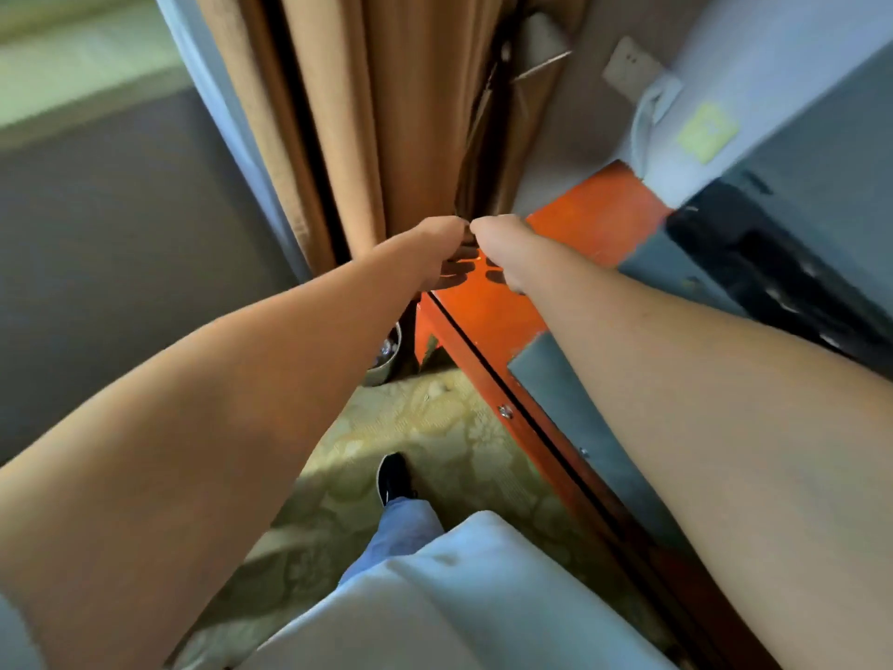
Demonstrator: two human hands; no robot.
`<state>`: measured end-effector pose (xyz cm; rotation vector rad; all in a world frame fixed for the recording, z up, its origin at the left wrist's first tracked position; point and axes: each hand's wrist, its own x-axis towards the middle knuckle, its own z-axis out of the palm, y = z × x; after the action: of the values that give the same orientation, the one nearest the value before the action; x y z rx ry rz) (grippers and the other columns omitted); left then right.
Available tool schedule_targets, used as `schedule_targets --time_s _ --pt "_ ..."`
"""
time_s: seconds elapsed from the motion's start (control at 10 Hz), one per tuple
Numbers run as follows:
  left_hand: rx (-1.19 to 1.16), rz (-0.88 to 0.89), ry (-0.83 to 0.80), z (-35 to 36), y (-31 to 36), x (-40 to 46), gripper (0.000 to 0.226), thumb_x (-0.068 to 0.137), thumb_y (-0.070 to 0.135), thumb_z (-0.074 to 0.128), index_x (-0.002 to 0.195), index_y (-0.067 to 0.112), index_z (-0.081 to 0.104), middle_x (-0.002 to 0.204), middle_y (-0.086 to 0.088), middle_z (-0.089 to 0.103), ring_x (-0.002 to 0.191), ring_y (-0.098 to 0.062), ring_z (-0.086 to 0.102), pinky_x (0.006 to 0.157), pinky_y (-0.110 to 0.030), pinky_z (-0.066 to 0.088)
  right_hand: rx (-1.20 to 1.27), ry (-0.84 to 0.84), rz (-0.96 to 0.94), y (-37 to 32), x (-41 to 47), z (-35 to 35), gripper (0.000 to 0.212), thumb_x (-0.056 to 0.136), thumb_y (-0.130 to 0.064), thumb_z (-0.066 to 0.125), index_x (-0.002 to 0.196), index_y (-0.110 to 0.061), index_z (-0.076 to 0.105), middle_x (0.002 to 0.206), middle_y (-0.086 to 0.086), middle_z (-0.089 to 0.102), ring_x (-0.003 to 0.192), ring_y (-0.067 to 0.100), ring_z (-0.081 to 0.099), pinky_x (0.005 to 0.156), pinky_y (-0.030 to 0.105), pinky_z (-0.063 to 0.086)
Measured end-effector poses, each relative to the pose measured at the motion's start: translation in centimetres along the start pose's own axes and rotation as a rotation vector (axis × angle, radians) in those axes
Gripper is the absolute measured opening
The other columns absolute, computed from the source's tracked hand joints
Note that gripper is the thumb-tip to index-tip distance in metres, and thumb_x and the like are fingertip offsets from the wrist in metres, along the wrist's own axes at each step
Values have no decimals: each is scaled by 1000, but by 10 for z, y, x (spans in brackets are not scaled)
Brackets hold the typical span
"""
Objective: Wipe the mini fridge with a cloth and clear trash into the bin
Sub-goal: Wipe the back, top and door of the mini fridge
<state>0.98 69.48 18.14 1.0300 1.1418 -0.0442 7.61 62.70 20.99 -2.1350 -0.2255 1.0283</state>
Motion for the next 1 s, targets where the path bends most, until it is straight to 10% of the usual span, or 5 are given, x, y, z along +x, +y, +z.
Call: schedule_targets --time_s 0.1,0.3,0.6,1.0 --pt "9 124 -17 26 24 -55 34 95 12 49 61 14 52 43 1 51 39 -15 50 60 -25 41 93 14 -68 -15 -46 -33 28 93 -19 49 115 -7 62 103 7 66 74 19 57 80 35 53" --pt "120 458 83 79 83 -166 12 93 9 53 85 9 63 61 -8 56 45 -22 56 52 -24 49 356 -10 -256 -50 -159 -115 17 100 -13 46 87 -9 56 82 10 62 64 21 57 55 25 53" --pt "220 650 -68 170 104 -273 19 86 4 54 70 11 60 53 -6 58 55 -25 60 63 -32 52 434 176 -359 -43 -262 -215 18 98 -8 41 99 -4 58 90 11 64 78 25 63 72 33 56" --pt "491 676 -453 301 75 -325 16 97 28 63 106 17 68 107 -1 70 95 -17 67 81 -29 58 351 566 -268 56 -302 -366 22 96 -17 59 117 -12 62 115 8 64 106 23 63 89 35 59"
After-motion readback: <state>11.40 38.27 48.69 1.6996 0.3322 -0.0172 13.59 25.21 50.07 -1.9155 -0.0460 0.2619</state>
